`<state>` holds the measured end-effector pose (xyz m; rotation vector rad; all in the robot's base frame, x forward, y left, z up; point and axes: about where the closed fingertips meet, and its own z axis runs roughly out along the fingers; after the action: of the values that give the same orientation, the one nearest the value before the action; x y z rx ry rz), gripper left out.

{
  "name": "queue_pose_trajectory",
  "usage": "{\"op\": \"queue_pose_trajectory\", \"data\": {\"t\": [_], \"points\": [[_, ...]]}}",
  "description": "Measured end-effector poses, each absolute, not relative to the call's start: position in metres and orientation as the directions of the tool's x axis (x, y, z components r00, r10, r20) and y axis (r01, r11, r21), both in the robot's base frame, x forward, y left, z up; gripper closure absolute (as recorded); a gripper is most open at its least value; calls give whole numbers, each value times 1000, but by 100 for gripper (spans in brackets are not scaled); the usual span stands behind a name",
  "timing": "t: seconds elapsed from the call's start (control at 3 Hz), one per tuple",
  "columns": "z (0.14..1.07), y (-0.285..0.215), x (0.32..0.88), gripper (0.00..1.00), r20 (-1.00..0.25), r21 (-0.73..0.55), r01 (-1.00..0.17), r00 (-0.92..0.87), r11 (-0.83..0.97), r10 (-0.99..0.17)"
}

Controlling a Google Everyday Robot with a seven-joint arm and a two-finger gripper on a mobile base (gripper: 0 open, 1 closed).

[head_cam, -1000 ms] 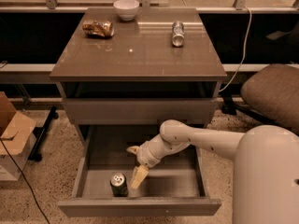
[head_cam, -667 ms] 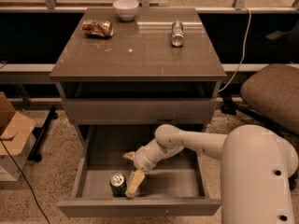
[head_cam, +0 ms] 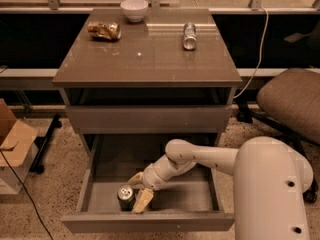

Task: Pick green can from middle drawer and place on counter

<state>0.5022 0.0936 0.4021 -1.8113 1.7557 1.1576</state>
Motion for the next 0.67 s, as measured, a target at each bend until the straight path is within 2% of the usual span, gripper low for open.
{"op": "queue_pose_trajectory", "data": {"t": [0.33,0.67], "points": [[409,97,496,43,-765,271,-946,-101,-176,-636],[430,105,491,24,-788,229,-950,-51,-215,-614]]}}
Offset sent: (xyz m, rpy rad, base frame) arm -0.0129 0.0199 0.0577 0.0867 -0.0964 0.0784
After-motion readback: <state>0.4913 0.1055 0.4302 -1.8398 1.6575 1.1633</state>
